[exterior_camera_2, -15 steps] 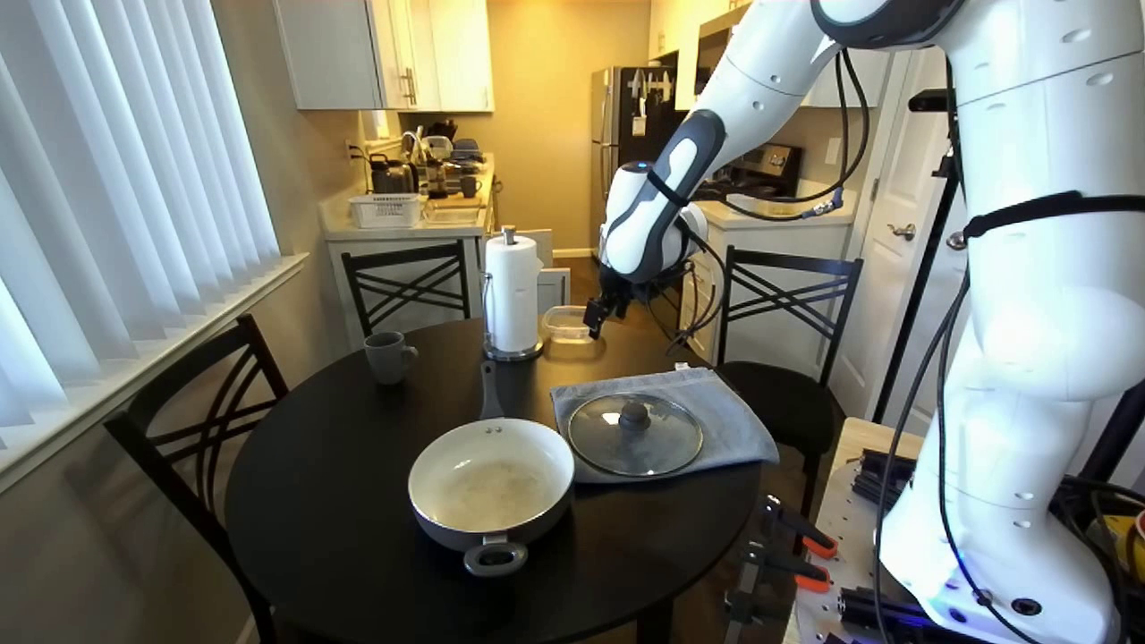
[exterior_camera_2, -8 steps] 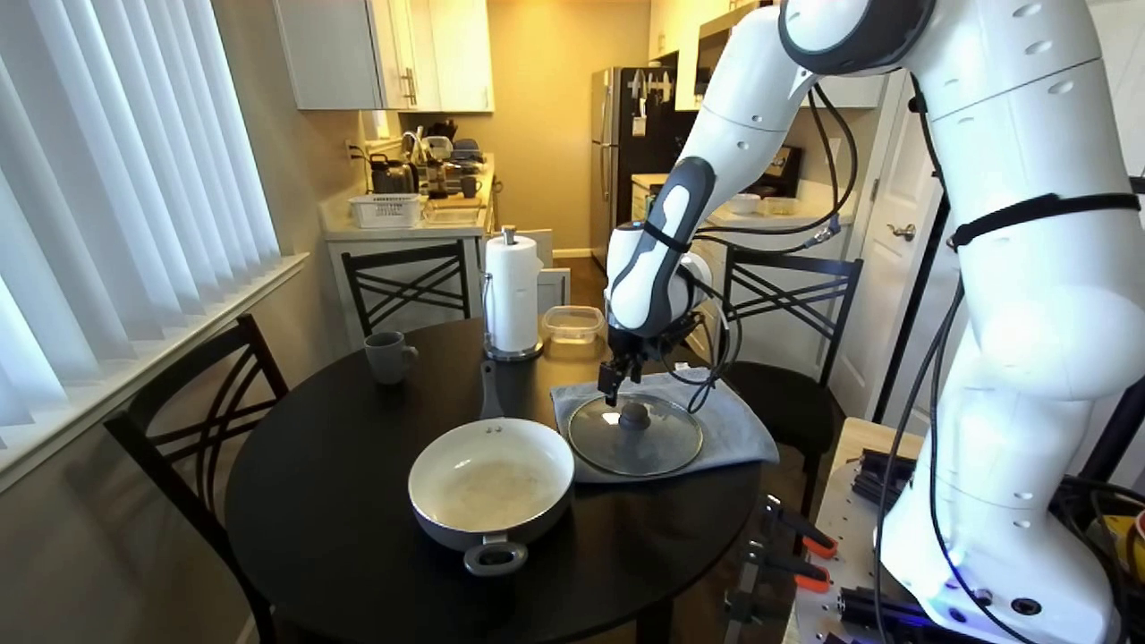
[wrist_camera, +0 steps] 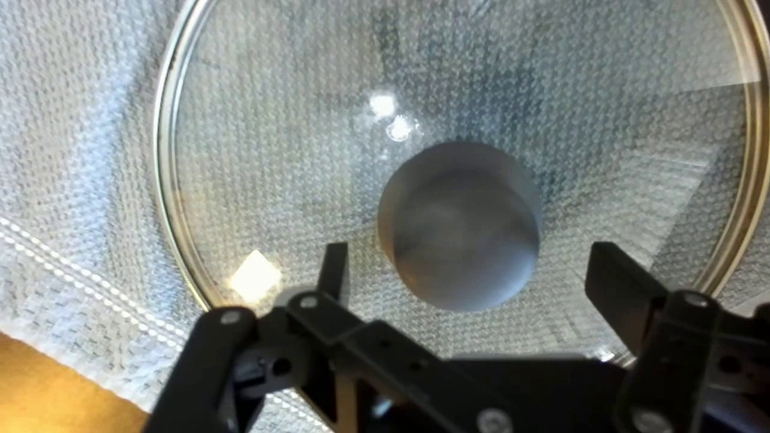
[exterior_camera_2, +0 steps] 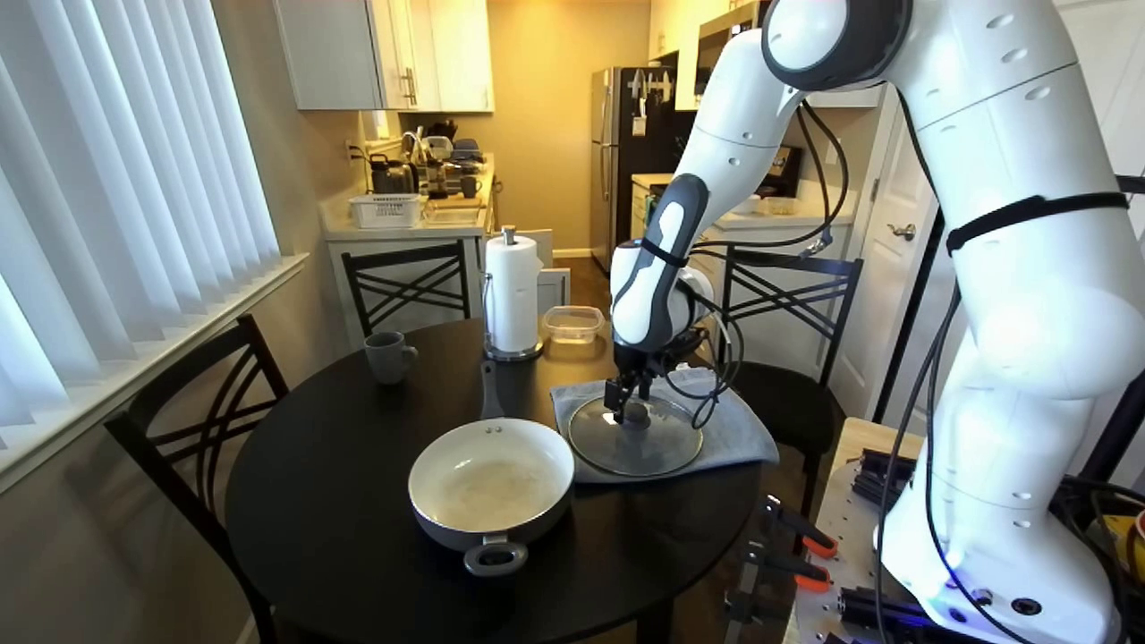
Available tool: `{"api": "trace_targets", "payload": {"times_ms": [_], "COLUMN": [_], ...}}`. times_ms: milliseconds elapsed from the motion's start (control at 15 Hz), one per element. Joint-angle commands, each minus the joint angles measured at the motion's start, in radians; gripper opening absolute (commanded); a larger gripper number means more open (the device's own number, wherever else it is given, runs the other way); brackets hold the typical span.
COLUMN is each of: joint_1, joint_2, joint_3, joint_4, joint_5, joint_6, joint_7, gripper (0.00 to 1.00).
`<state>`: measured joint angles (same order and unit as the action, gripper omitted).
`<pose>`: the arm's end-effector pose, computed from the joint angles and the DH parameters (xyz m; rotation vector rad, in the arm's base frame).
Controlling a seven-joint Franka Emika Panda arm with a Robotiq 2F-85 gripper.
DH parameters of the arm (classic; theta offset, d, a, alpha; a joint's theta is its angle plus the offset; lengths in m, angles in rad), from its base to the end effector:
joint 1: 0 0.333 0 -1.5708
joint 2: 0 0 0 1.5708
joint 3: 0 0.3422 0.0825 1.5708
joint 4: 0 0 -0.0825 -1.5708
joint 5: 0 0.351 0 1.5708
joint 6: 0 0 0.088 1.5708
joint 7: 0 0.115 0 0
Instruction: Put the lid on top of the pot
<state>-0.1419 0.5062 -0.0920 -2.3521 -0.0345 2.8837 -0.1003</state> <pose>0.4929 -0.1171 0.1666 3.0811 -0.1361 0.0269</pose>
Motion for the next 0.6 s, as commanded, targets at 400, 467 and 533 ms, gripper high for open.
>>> {"api": "trace_targets", "payload": {"times_ms": [400,467,533], "joint_1": [-0.149,-0.157,-0.160], "joint_2": [0.019,0.025,0.025], "joint_3": [0.124,0.132,0.132], "joint_4": [0.015,0.020,0.021], "joint_5": [0.121,0.125,0.126], "joint_6": [-0.019,-0.017,-0.016], "joint_7": [-0.048,-0.049,-0.044], "gripper": [1.00,1.00,1.00]}}
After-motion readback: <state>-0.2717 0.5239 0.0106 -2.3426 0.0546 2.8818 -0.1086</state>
